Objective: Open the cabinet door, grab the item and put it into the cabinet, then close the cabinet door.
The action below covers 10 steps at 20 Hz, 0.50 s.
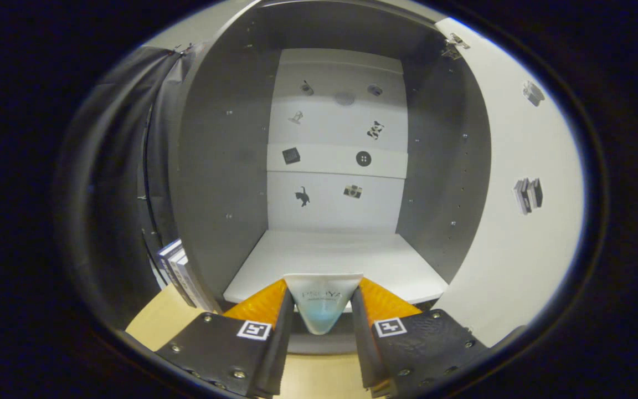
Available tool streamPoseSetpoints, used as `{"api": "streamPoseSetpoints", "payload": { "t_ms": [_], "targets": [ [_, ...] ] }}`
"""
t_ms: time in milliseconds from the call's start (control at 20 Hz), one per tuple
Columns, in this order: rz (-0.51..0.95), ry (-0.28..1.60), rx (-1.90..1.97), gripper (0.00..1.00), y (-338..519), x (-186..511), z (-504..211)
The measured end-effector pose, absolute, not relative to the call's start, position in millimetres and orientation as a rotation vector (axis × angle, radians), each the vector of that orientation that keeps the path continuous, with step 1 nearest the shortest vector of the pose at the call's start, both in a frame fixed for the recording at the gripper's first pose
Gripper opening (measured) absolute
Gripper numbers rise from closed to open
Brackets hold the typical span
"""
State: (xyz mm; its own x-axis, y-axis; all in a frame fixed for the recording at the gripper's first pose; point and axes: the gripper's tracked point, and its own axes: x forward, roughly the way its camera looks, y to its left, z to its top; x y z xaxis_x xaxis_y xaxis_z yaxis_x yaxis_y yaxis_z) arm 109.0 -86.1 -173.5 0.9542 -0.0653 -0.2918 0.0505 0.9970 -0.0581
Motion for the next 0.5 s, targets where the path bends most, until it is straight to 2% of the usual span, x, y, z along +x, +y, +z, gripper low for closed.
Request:
{"api": "streamPoseSetpoints", "payload": {
  "t_ms": [250,500],
  "targets": [
    [-0.072,0.272,-0.063,0.53,-95.0,151.5,-160.9],
    [-0.096,0.325,-0.056,0.53,-107.5,182.8,-182.3]
  ]
}}
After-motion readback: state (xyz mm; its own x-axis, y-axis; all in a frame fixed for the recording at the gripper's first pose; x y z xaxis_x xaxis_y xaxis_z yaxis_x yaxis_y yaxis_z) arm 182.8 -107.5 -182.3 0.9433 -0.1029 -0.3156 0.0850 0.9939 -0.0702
